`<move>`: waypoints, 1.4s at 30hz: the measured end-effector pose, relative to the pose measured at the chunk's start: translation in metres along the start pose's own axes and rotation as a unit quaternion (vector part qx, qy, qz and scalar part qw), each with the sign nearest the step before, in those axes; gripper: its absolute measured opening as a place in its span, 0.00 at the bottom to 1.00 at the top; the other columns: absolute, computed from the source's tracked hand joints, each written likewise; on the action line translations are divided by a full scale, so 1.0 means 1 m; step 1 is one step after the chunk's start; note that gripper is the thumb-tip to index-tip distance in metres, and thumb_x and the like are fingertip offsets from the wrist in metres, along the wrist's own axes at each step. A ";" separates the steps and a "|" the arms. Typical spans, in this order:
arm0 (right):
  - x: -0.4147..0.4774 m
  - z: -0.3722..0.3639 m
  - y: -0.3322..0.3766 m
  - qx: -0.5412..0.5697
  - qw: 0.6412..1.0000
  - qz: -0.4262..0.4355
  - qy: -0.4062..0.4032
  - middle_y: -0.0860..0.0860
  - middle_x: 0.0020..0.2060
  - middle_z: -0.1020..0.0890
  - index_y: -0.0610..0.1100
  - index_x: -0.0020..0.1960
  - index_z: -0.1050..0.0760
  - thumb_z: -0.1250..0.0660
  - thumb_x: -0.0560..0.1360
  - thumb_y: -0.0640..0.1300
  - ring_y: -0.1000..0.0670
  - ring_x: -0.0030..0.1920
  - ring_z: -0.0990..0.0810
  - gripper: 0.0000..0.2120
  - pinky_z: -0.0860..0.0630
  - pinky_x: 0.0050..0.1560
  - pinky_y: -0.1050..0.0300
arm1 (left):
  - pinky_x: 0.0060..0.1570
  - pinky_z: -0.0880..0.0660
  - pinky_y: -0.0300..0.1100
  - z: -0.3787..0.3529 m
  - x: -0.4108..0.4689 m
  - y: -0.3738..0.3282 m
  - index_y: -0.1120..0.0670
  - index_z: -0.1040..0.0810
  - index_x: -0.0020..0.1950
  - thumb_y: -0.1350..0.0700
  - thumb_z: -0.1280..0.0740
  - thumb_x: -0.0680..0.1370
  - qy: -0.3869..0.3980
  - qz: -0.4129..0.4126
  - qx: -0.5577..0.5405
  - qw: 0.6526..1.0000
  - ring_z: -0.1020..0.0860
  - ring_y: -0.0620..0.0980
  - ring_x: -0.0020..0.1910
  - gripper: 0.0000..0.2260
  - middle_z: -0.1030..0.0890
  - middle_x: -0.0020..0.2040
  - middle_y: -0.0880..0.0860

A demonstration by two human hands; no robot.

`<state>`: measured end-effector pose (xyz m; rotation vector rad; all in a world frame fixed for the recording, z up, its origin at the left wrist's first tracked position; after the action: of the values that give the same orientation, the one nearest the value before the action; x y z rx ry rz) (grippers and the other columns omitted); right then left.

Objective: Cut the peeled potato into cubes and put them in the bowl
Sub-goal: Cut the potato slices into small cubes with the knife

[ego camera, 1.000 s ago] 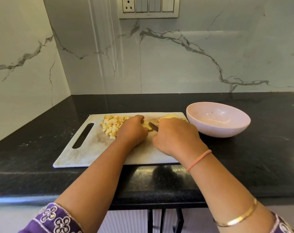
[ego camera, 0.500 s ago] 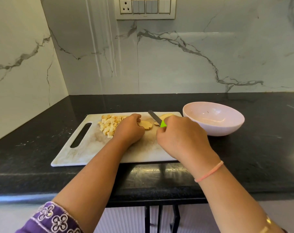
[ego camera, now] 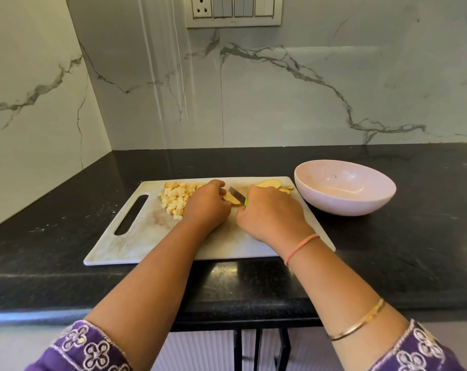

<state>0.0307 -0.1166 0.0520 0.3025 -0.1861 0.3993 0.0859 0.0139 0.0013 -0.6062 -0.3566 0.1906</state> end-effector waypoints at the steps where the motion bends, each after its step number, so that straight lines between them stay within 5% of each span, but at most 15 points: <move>1: -0.002 0.001 0.001 -0.004 1.000 0.006 -0.002 0.50 0.38 0.30 0.47 0.47 0.30 0.42 0.77 0.44 0.46 0.40 0.31 0.04 0.36 0.36 0.58 | 0.58 0.26 0.42 -0.001 0.000 0.000 0.55 0.32 0.71 0.60 0.34 0.76 0.000 0.001 0.001 1.000 0.23 0.49 0.58 0.23 0.22 0.62 0.51; 9: -0.029 0.005 0.004 -0.044 0.998 0.039 0.000 0.52 0.30 0.33 0.47 0.32 0.41 0.42 0.78 0.46 0.49 0.35 0.31 0.16 0.38 0.29 0.59 | 0.58 0.27 0.41 -0.004 0.000 0.003 0.54 0.32 0.71 0.60 0.34 0.77 -0.003 0.022 0.008 1.000 0.24 0.49 0.58 0.23 0.22 0.62 0.50; 15: -0.050 0.023 0.000 -0.033 0.999 0.024 0.016 0.52 0.31 0.32 0.48 0.33 0.40 0.42 0.77 0.48 0.53 0.30 0.35 0.15 0.42 0.27 0.59 | 0.58 0.26 0.41 -0.002 -0.001 0.004 0.54 0.32 0.71 0.60 0.34 0.77 0.000 0.011 0.008 1.000 0.24 0.49 0.59 0.22 0.22 0.62 0.51; 22: -0.032 0.023 -0.010 0.021 0.998 -0.009 -0.064 0.52 0.31 0.32 0.46 0.37 0.35 0.44 0.78 0.47 0.50 0.33 0.31 0.11 0.42 0.27 0.59 | 0.50 0.27 0.38 0.000 -0.004 0.002 0.52 0.36 0.71 0.62 0.35 0.77 -0.003 0.022 -0.035 0.999 0.24 0.46 0.54 0.24 0.26 0.64 0.51; 35: 0.001 -0.005 0.002 0.012 1.000 -0.013 -0.001 0.49 0.39 0.29 0.45 0.50 0.27 0.42 0.78 0.45 0.47 0.40 0.31 0.07 0.37 0.36 0.59 | 0.47 0.26 0.40 0.011 -0.001 0.004 0.56 0.33 0.64 0.62 0.34 0.76 -0.046 0.003 -0.035 0.998 0.23 0.48 0.47 0.18 0.23 0.48 0.49; 42: -0.007 0.001 0.011 -0.028 0.999 0.026 -0.009 0.50 0.33 0.33 0.47 0.44 0.33 0.42 0.78 0.45 0.48 0.37 0.31 0.04 0.40 0.30 0.60 | 0.42 0.29 0.37 0.005 0.000 0.003 0.55 0.35 0.65 0.60 0.33 0.77 -0.044 0.017 -0.033 0.998 0.23 0.47 0.45 0.19 0.22 0.49 0.50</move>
<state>0.0191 -0.1096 0.0538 0.2475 -0.2222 0.4420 0.0834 0.0187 0.0030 -0.6709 -0.4396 0.2397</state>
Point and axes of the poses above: each hand's wrist, its own x-axis towards the middle knuckle, its own z-axis out of the back of the hand, y = z × x, the point moved 8 cm from there along x, towards the middle knuckle
